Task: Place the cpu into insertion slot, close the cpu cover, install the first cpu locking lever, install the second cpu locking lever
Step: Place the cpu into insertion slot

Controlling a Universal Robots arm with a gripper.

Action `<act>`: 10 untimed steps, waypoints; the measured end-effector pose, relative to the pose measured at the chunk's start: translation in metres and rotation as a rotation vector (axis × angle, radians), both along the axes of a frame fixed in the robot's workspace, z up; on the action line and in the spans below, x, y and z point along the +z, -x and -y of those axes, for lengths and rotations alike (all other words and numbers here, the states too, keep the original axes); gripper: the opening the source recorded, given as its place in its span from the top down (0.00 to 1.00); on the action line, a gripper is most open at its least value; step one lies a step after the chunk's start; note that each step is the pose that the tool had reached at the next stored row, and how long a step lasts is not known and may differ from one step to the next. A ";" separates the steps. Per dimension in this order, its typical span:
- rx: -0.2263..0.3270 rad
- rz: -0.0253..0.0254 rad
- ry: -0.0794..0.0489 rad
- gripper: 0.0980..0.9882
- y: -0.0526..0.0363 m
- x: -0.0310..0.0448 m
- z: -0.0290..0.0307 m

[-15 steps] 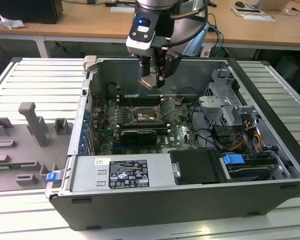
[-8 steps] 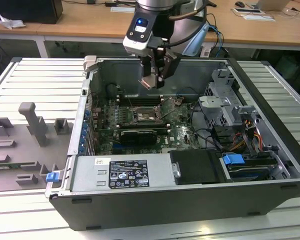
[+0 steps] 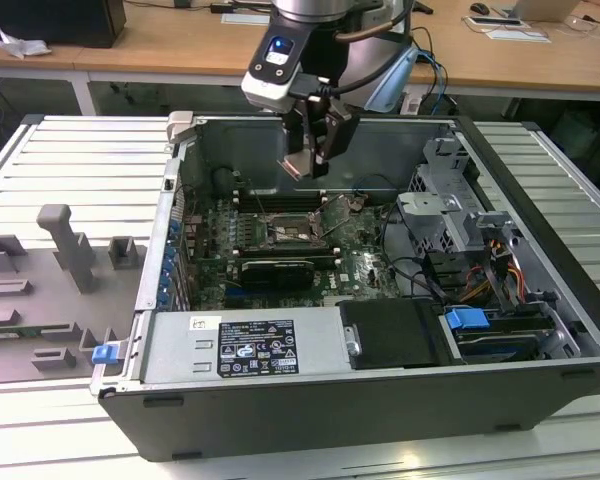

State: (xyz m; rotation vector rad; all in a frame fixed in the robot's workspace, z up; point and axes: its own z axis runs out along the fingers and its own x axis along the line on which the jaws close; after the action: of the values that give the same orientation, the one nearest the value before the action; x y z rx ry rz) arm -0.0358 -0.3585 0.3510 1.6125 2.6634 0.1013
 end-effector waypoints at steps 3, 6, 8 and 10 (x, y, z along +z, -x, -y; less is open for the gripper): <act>-0.022 0.0000 0.001 0.51 -0.0001 -0.0003 0.0000; -0.044 0.0000 0.002 0.51 -0.0001 -0.0006 0.0000; -0.060 0.0000 0.003 0.51 -0.0001 -0.0009 0.0000; -0.081 0.0000 0.003 0.51 -0.0001 -0.0012 0.0000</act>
State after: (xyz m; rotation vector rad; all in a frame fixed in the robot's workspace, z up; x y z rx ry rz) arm -0.0357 -0.3585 0.3499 1.7164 2.5928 0.0950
